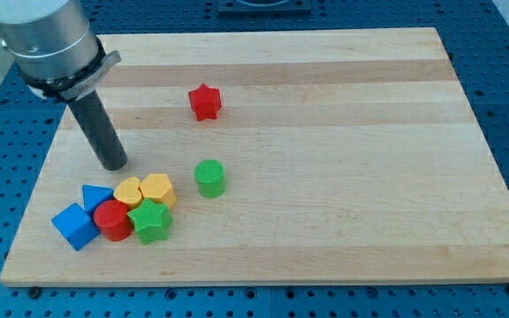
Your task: Point at the red star
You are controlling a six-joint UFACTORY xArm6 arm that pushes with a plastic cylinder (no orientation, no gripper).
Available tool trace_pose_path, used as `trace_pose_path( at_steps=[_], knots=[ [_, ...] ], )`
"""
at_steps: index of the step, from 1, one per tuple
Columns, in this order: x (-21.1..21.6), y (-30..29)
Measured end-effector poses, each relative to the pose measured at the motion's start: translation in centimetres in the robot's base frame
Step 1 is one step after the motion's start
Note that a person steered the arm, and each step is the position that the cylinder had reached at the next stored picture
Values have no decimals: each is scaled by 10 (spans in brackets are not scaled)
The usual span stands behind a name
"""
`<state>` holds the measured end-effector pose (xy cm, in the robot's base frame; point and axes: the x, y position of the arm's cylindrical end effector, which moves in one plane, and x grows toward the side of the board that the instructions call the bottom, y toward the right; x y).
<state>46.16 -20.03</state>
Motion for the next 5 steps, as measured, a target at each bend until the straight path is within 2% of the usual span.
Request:
trace_pose_path(
  at_steps=[1,2,3,4,5],
  knots=[
    [-10,42],
    [-20,112],
    [-44,163],
    [-86,180],
    [-132,171]
  ],
)
